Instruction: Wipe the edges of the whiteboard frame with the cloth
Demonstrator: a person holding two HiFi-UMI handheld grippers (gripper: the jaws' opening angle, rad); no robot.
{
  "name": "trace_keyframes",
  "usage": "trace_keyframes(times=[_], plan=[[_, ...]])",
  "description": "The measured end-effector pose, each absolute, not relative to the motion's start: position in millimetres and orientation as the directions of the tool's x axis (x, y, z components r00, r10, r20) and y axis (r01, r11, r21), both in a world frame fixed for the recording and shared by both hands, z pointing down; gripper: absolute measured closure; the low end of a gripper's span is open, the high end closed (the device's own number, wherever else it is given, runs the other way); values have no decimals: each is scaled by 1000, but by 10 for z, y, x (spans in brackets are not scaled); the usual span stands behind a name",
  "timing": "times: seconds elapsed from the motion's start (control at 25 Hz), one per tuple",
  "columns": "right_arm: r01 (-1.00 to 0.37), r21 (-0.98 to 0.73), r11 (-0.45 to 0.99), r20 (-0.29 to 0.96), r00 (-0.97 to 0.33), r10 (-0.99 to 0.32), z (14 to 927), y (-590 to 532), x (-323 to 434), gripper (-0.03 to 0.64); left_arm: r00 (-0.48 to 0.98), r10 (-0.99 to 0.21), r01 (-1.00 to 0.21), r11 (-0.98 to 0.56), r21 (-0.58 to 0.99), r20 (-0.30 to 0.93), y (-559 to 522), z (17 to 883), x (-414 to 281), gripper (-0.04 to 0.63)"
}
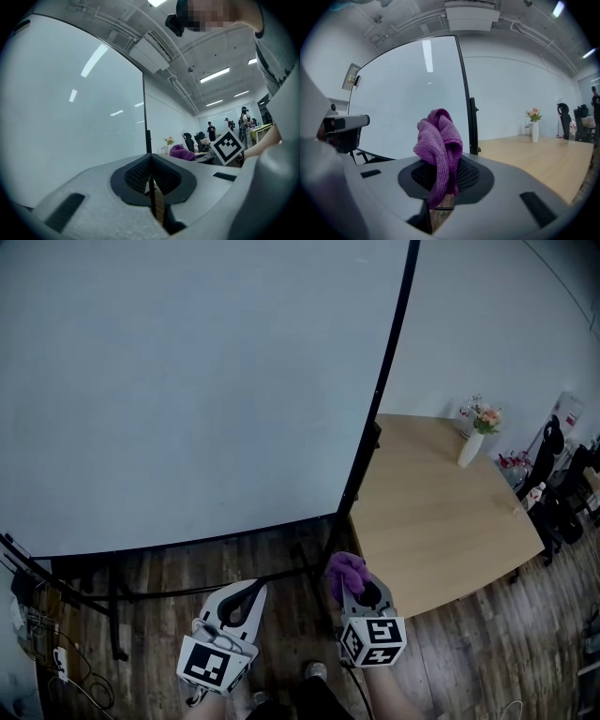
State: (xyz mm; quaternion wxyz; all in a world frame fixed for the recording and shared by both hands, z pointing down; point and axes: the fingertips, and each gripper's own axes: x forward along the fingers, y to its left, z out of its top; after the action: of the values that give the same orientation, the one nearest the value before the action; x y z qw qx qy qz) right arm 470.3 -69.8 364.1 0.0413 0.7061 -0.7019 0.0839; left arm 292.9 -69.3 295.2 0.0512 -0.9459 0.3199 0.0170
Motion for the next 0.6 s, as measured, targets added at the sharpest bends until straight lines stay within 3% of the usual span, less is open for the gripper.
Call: trace_keyframes(times=[0.6], plan=[[-999, -32, -7, 106, 3, -994, 3259, -115, 4298, 535, 834, -545, -551, -830, -80, -88, -427, 2810, 2762, 578]])
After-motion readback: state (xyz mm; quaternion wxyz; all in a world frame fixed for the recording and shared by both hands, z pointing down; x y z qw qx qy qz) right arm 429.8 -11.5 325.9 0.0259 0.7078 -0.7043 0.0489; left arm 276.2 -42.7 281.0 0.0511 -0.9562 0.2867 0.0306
